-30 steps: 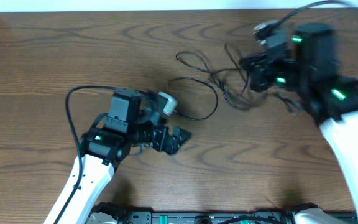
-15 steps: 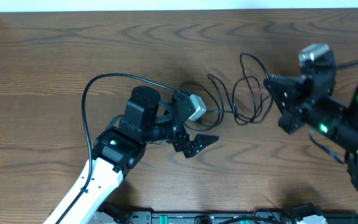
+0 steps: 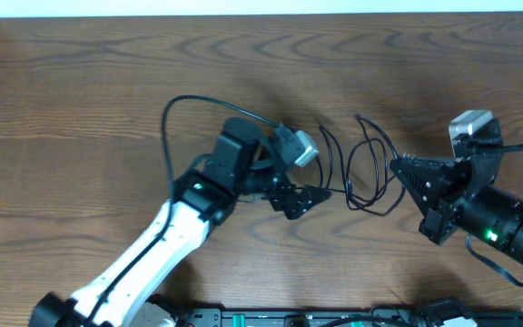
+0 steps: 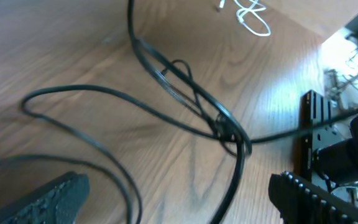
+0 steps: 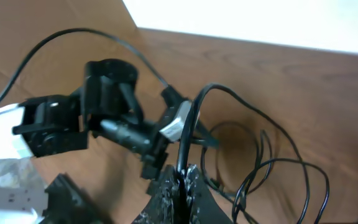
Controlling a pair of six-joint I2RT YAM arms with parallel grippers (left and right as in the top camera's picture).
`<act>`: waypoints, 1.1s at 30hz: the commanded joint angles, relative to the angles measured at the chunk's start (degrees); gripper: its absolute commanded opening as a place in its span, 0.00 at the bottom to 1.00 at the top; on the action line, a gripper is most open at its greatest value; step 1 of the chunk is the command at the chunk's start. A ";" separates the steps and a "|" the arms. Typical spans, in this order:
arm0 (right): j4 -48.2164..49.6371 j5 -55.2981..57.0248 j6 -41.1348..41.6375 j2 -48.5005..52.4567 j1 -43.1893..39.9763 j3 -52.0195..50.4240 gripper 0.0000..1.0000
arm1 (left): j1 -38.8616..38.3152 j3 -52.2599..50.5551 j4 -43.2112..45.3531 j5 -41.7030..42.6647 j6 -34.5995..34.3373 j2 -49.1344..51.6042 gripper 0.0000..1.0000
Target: Untangle cables
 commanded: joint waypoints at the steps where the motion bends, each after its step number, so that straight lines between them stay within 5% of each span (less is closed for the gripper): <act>1: -1.49 -0.98 0.74 0.00 0.31 -0.17 0.01 | -2.60 1.11 2.73 2.01 -0.96 2.19 0.98; 11: -6.49 -1.03 0.76 -0.02 0.59 -0.17 0.01 | -8.44 1.11 15.21 -0.24 -9.03 6.91 0.98; 33: -7.61 -2.08 0.79 -0.11 4.81 -0.17 0.01 | -13.88 1.11 18.51 -1.66 -10.69 14.19 0.98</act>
